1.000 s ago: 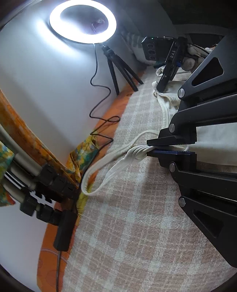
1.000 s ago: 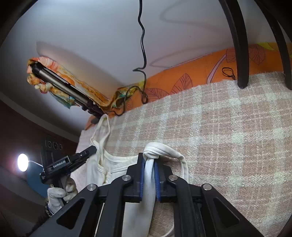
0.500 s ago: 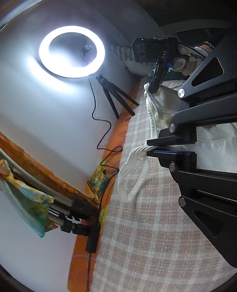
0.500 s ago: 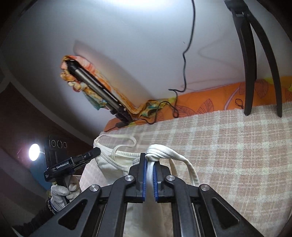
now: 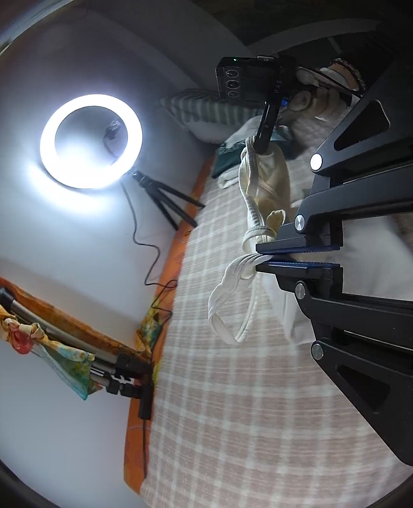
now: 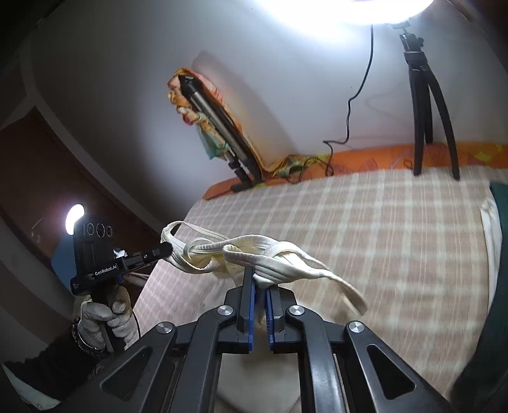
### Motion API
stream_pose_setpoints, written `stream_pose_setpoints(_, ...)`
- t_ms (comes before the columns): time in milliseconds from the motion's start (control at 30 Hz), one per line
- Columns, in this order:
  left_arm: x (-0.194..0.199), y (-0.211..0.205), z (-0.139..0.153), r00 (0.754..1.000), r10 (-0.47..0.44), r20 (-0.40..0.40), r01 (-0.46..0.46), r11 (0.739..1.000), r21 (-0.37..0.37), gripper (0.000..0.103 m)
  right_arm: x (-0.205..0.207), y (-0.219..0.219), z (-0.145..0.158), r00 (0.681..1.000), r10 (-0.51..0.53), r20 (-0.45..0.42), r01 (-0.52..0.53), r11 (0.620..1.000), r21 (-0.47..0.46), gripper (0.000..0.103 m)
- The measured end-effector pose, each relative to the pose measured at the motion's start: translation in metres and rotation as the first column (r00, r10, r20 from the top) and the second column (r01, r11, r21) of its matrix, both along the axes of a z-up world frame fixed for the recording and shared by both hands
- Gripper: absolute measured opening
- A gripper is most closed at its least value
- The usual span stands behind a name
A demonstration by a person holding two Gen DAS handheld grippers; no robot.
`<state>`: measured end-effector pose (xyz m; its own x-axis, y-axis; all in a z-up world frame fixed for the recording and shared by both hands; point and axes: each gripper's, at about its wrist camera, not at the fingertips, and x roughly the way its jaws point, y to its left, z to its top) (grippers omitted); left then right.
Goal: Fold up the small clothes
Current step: 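Grasp the straps with both tools and lift them toward the folded hem, then open both tools and move them to the folded camisole's strap edge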
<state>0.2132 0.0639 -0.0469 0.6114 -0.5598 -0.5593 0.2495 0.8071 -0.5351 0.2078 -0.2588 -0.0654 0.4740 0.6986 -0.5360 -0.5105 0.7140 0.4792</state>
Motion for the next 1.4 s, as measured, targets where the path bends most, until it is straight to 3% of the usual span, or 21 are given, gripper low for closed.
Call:
stream_pose_setpoints(200,-0.039,-0.006,-0.027,0.998,0.005,-0.058,-0.003,0.999,0.033,0.003,-0.052,0.008,-0.033,1.000,0.019,-0.009,-0.020,0.997,-0.071,0.004)
stream_pose_setpoints(367,-0.062,-0.006,-0.050,0.995,0.017,-0.102,-0.012,0.998,0.055,0.003,-0.082,0.015,-0.054,1.000,0.008,0.010,-0.006,0.983,-0.184,0.004)
stream_pose_setpoints(467,-0.075,-0.008,-0.057,0.988,-0.018,-0.150,0.032,0.995,0.094,0.004,-0.095,0.012,-0.063,1.000,-0.006,-0.001,0.005,0.971,-0.240,0.011)
stream_pose_setpoints(600,-0.096,-0.003,-0.055,0.979,-0.059,-0.197,0.085,0.988,0.129,0.007,-0.115,0.005,-0.069,0.999,0.008,-0.035,-0.019,0.951,-0.309,0.021)
stream_pose_setpoints(700,-0.106,0.002,-0.039,0.986,-0.055,-0.155,0.077,0.987,0.139,0.007,-0.133,-0.004,-0.053,1.000,0.030,0.001,-0.028,0.965,-0.261,0.023)
stream_pose_setpoints(800,-0.100,-0.004,-0.016,0.996,-0.053,-0.072,0.065,0.982,0.175,0.007,-0.131,0.002,-0.034,0.998,0.024,0.053,-0.012,0.977,-0.215,0.024)
stream_pose_setpoints(867,-0.088,-0.012,-0.010,0.997,-0.058,-0.056,0.067,0.980,0.186,0.007,-0.120,0.013,-0.030,0.998,0.020,0.064,-0.007,0.978,-0.207,0.024)
stream_pose_setpoints(967,-0.065,-0.029,-0.015,0.997,-0.060,-0.057,0.073,0.963,0.259,0.007,-0.098,0.029,-0.037,0.999,0.000,0.046,0.011,0.974,-0.226,0.024)
stream_pose_setpoints(1033,-0.052,-0.035,-0.024,0.995,-0.060,-0.080,0.081,0.957,0.280,0.007,-0.087,0.035,-0.045,1.000,-0.017,0.020,0.022,0.968,-0.250,0.024)
stream_pose_setpoints(1167,-0.034,-0.032,-0.051,0.976,-0.077,-0.201,0.121,0.970,0.213,0.007,-0.075,0.043,-0.057,1.000,-0.020,-0.022,0.012,0.955,-0.296,0.024)
stream_pose_setpoints(1400,-0.078,-0.031,-0.069,0.964,-0.125,-0.234,0.185,0.950,0.253,0.007,-0.098,0.049,-0.083,0.994,0.077,-0.072,-0.100,0.912,-0.398,0.024)
